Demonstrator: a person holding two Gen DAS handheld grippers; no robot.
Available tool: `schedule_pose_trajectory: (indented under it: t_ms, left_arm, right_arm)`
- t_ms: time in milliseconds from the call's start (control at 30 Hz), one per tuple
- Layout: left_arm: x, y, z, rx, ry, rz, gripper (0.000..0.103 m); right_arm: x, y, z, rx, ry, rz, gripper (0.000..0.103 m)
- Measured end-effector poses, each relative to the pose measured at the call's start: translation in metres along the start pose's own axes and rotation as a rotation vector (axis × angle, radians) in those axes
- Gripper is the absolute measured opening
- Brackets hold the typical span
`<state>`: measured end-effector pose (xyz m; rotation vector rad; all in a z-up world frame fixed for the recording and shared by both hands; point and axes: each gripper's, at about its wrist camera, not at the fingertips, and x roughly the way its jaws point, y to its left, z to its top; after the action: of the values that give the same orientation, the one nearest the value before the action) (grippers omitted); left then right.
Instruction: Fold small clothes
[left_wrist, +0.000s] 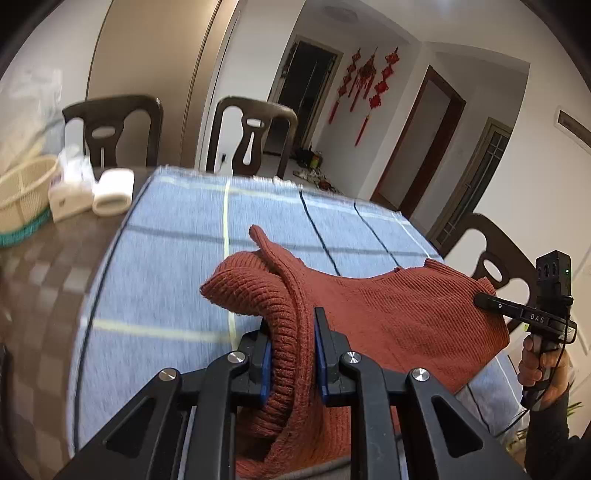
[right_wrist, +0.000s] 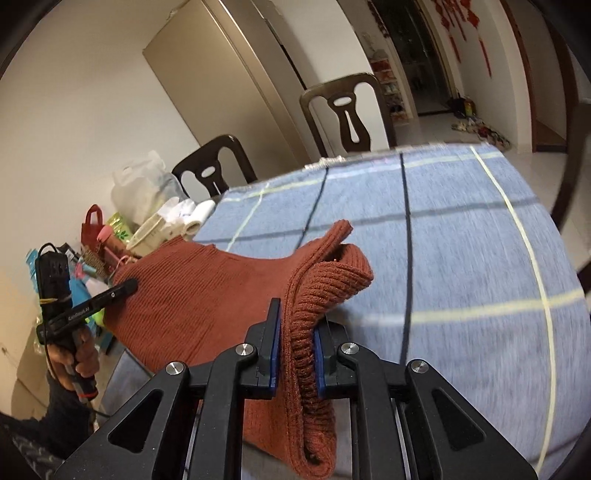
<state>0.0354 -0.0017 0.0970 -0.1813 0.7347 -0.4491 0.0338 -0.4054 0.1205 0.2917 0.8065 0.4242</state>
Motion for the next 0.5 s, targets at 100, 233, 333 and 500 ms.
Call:
schedule_pose_trajectory:
  t_ms: [100, 233, 333, 500]
  left_arm:
    - [0.010, 0.009, -0.027, -0.028, 0.039, 0.012, 0.021]
    - [0.041, 0.029, -0.063, -0.070, 0.151, 0.092, 0.022]
    - [0.034, 0.033, -0.068, -0.087, 0.134, 0.091, 0.026]
    - [0.007, 0.035, -0.061, -0.095, 0.066, 0.137, 0.026]
  right_arm:
    - [0.001, -0.010, -0.023, 0.040, 0.025, -0.006, 0.015]
    - [0.023, -0.036, -0.050, 0.114, 0.099, -0.066, 0.015]
    - [0.029, -0.049, -0.059, 0.152, 0.123, -0.092, 0.020]
    - [-0.001, -0.038, -0.056, 0.097, 0.033, -0.189, 0.023]
